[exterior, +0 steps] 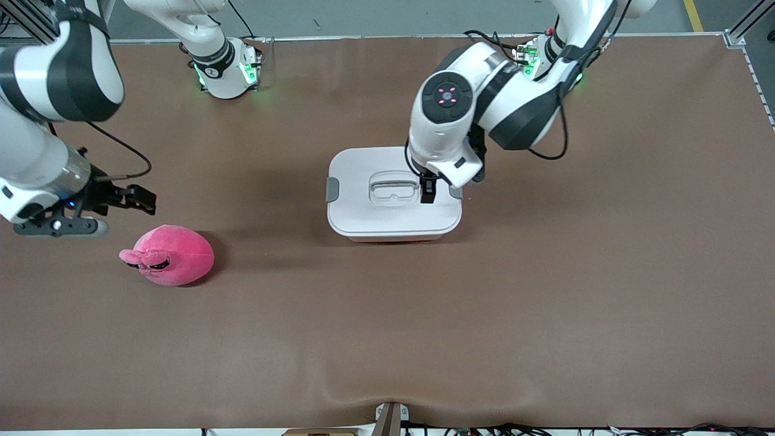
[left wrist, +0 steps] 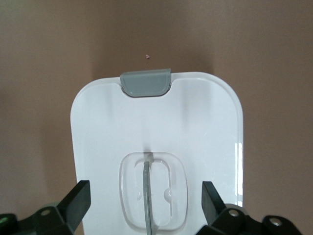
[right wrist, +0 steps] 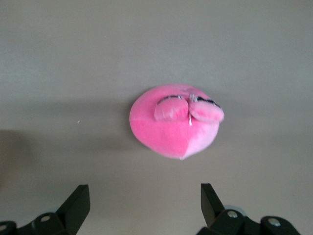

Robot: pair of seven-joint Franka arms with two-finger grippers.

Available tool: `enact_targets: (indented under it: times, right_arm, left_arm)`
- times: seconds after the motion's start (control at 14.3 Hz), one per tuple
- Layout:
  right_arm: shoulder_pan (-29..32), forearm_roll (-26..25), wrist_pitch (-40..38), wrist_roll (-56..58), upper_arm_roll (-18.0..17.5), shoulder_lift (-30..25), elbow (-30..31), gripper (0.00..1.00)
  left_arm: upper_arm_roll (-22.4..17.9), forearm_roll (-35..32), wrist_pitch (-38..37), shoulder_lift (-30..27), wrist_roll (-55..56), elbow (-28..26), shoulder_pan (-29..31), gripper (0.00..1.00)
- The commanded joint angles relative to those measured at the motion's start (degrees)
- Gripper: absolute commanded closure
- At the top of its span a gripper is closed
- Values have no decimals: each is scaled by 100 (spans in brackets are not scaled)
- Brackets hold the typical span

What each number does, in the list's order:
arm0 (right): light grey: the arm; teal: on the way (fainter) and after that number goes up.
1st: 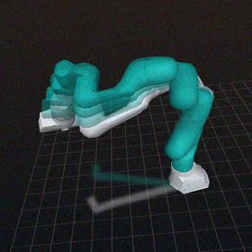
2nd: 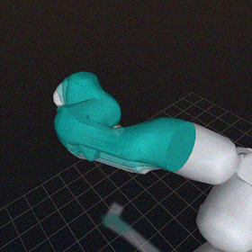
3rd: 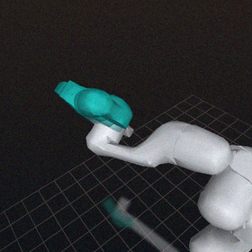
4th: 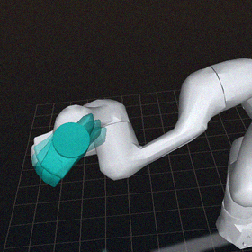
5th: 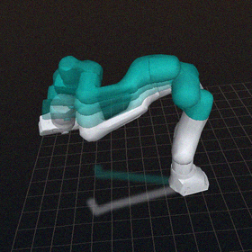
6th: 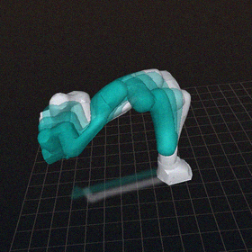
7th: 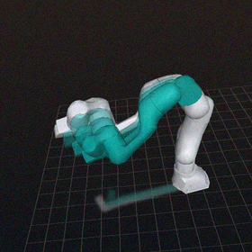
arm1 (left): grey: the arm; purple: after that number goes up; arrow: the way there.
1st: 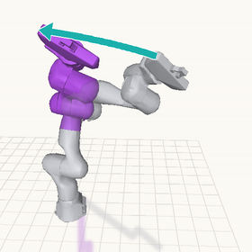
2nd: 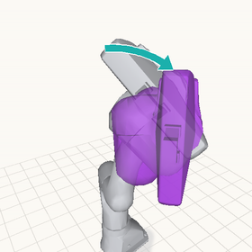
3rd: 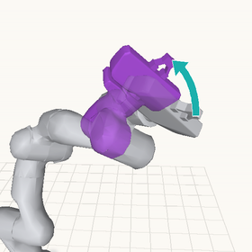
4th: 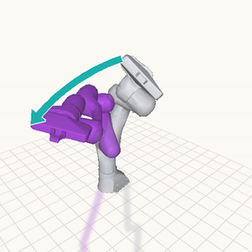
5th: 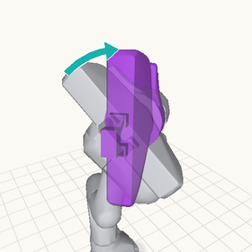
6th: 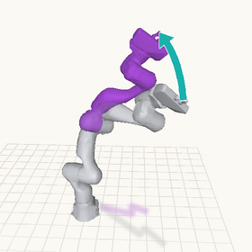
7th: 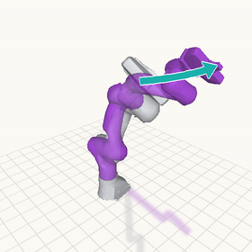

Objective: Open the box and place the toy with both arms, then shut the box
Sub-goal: 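Grasp the lid handle with the left gripper while the right gripper grasps the toy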

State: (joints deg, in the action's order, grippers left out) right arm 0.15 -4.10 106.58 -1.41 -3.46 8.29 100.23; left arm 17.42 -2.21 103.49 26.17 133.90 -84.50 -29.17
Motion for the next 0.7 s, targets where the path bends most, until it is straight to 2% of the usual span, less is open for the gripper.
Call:
enact_targets:
  times: [0.0, 0.28, 0.63]
  right_arm:
    - [-33, -152, 388, 560, -41, 400, -56, 0]
    - [64, -161, 837, 1624, -23, 797, -56, 0]
    - [99, -547, 1119, 1688, -23, 1140, -21, 0]
  left_arm:
    - [-37, -254, 214, 177, 443, 66, -211, 0]
    - [-37, -254, 522, 353, 453, 57, -212, 0]
    - [-29, -245, 882, 433, 462, 66, -273, 0]
